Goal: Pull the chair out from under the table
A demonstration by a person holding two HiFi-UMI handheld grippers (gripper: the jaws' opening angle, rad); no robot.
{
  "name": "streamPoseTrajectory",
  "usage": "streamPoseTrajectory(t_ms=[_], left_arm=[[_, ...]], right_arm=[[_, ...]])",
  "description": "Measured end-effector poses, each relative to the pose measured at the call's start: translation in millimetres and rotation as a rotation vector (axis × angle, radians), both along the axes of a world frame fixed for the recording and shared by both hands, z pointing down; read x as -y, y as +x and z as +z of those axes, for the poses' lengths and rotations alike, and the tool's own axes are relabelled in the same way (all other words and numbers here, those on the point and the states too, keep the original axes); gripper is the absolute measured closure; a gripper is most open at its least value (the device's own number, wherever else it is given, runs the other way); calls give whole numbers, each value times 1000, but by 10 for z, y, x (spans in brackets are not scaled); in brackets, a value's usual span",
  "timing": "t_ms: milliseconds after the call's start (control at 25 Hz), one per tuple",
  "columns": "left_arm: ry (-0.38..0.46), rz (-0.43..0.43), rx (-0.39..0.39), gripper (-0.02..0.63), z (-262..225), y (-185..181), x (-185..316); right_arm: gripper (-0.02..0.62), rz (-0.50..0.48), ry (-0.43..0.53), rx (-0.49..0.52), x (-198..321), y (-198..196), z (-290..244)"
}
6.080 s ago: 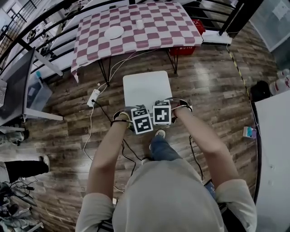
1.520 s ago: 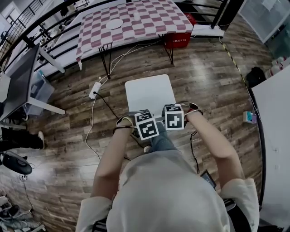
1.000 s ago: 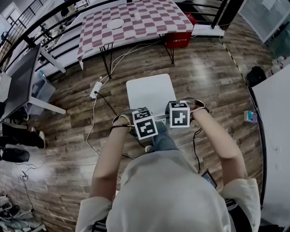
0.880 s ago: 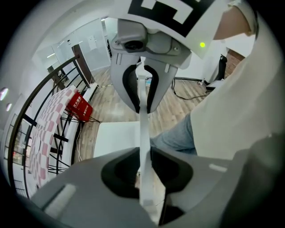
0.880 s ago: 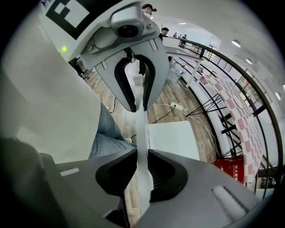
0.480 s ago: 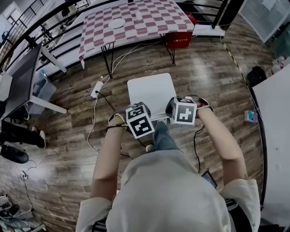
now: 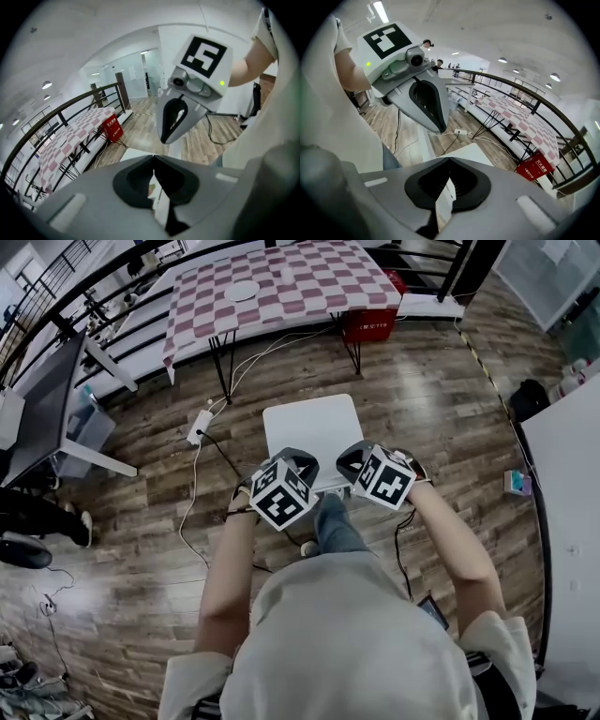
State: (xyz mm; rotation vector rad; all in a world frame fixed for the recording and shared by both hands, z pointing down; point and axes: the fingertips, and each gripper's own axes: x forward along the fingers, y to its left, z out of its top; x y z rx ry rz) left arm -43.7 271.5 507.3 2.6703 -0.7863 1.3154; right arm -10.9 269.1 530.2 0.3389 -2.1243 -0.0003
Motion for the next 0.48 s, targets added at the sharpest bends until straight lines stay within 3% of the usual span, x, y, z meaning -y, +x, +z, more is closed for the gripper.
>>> streamPoseTrajectory(t_ms=[240, 480], left_arm=[[29, -107, -145, 595, -71, 56, 82], [122, -253, -279, 595, -223, 43, 179]], right_arm=[[597, 167, 91, 157, 172, 5, -143], [597, 298, 163, 293, 233, 42, -320]])
